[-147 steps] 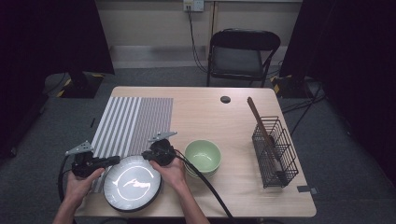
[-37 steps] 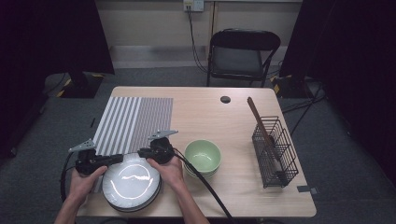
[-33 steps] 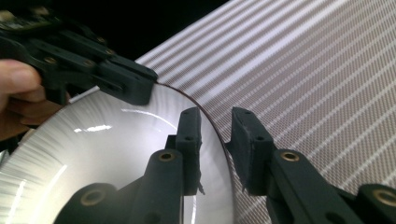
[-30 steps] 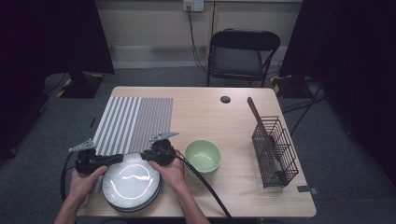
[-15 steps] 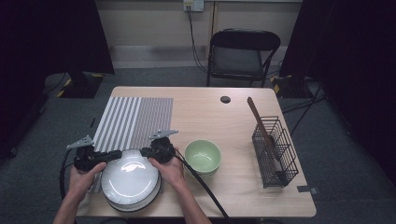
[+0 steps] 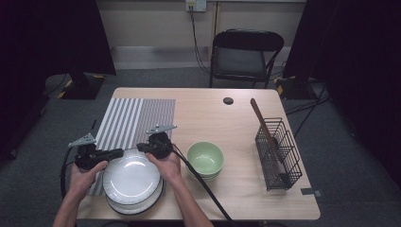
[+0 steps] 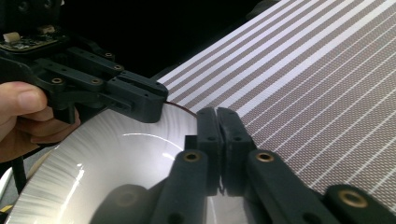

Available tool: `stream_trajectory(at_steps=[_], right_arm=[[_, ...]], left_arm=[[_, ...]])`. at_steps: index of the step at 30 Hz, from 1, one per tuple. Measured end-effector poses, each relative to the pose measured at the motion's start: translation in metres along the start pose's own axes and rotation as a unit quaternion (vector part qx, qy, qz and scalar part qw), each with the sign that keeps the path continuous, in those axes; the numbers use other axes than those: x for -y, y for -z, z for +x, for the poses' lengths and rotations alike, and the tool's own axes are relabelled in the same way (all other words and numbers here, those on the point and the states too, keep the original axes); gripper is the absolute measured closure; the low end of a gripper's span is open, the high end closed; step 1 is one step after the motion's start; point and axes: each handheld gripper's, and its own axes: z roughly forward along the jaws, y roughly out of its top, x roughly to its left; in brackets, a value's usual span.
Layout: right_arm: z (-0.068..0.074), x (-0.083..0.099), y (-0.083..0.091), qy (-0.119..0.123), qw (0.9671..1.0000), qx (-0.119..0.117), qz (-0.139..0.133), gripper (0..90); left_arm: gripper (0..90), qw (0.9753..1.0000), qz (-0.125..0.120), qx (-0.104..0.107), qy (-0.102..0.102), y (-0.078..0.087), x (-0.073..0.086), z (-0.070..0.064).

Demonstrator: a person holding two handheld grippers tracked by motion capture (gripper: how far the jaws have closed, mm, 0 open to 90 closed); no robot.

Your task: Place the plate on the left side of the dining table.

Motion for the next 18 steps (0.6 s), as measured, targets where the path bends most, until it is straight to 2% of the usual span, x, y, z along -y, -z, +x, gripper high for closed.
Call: stream_trajectory(at_steps=[1,2,3,5,7,9,11,12,15,18], right_arm=[[0.000,0.000,0.000,0.000,1.0000,0.000,0.000,86.5],[0.000,0.003,0.000,-0.002,0.9999,-0.008,-0.006,80.2],[0.000,0.003,0.000,-0.002,0.9999,-0.008,-0.006,80.2],[0.004,0.004,0.003,0.011,0.9999,0.003,-0.012,74.4],[0.006,0.005,0.006,0.016,0.9998,0.009,-0.009,74.3],[0.003,0.008,0.011,0.009,0.9997,0.016,-0.013,72.9],[0.000,0.012,0.012,0.003,0.9995,0.033,0.000,69.4],[-0.001,0.015,0.012,0.000,0.9992,0.039,0.010,69.4],[-0.002,0.025,0.009,-0.003,0.9992,0.033,0.021,77.8],[-0.003,0.028,0.006,-0.029,0.9989,0.033,0.015,79.2]], left_arm=[[83.7,1.0000,0.002,0.000,0.000,0.000,0.001,0.000],[83.9,1.0000,0.005,-0.001,-0.003,0.000,0.001,0.000],[83.9,1.0000,0.002,-0.001,-0.004,0.000,0.001,0.000],[84.0,1.0000,0.001,0.000,-0.002,0.000,0.001,0.000],[84.0,1.0000,0.000,0.000,-0.002,0.000,0.001,0.000],[84.0,1.0000,0.001,0.000,-0.002,0.001,0.001,0.001],[84.1,1.0000,0.001,0.000,-0.002,0.001,0.001,0.001],[84.0,1.0000,0.001,-0.001,-0.002,0.001,0.001,0.000],[84.0,1.0000,0.001,0.001,0.001,0.001,0.001,0.001],[84.0,1.0000,0.000,0.001,0.002,0.001,0.002,0.001]])
